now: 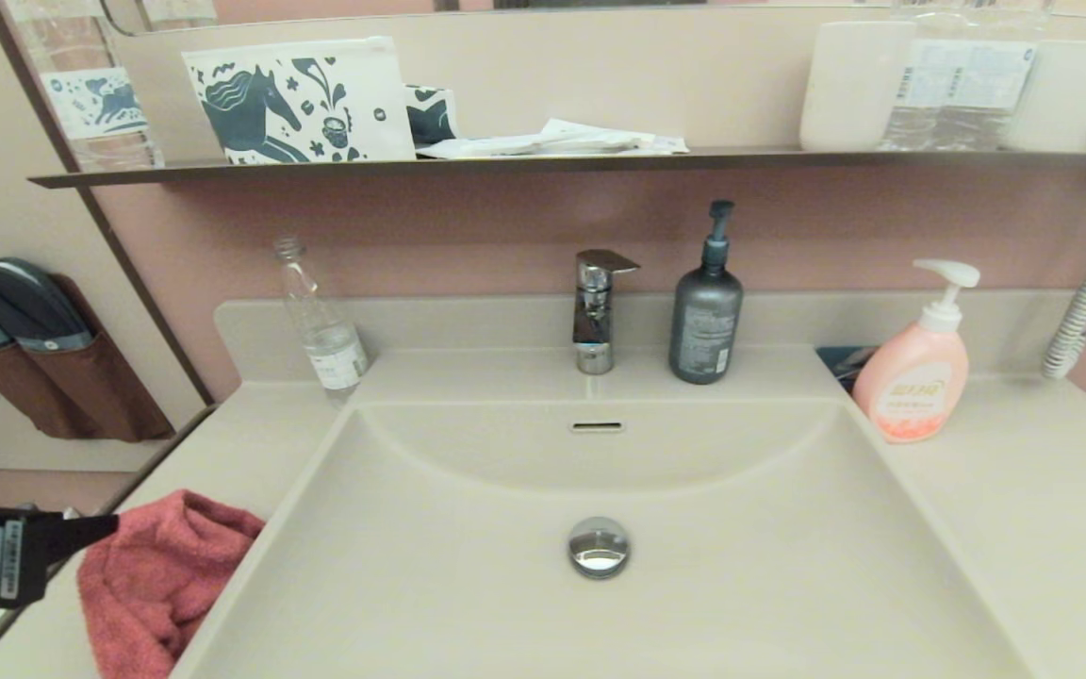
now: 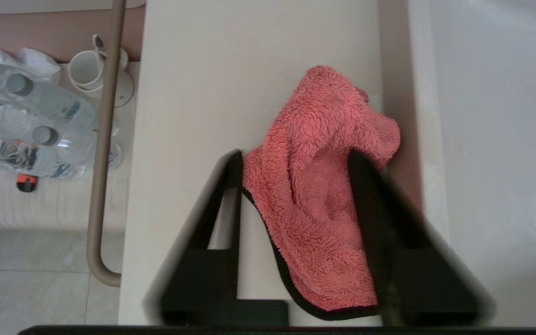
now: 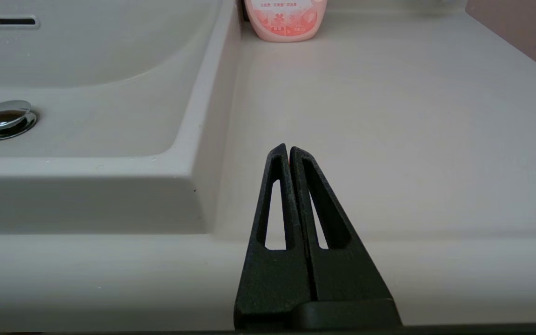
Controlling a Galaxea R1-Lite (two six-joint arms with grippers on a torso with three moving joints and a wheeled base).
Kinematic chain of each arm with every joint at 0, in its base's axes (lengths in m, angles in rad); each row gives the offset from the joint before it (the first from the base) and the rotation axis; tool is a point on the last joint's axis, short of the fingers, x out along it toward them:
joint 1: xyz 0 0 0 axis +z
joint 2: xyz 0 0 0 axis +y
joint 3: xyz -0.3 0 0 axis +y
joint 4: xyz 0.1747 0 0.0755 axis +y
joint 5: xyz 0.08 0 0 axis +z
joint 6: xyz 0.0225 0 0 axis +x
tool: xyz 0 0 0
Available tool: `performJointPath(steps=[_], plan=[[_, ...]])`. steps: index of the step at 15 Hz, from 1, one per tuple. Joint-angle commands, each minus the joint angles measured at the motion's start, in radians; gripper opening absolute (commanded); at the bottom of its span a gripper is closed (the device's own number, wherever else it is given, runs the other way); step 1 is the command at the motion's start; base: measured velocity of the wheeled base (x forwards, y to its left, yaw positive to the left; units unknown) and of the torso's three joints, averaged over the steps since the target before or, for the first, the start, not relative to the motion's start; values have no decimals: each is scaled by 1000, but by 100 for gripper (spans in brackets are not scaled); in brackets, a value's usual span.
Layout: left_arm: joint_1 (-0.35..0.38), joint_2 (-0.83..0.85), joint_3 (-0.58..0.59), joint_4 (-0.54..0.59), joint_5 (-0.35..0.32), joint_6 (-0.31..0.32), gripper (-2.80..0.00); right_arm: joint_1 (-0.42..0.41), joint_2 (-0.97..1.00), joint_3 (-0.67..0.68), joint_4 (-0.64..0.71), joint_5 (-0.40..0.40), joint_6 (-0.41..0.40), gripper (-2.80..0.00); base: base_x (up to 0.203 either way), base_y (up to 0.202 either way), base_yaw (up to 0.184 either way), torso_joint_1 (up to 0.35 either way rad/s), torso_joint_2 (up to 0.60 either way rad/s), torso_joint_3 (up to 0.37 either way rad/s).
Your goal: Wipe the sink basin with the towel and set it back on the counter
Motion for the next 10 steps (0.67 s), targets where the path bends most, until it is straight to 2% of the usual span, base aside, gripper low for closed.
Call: performJointPath(steps=[1,4,7,8,10], plan=[[-2,-4,2,0,3,0,-280,0,0,0,0,0,0,-280,0,0,0,0,0,0],[-51,3,2,-8,-3,-7,-280,0,0,0,0,0,-1,-280,0,0,0,0,0,0],[-79,-16,8,-11,-4,-43,-280,0,0,0,0,0,-1,-280,0,0,0,0,0,0],[-94,-21,6,-13,-3,-75,-280,0,0,0,0,0,0,-280,0,0,0,0,0,0],[-98,-40,15,-12,-4,-88,-280,0,0,0,0,0,0,-280,0,0,0,0,0,0]])
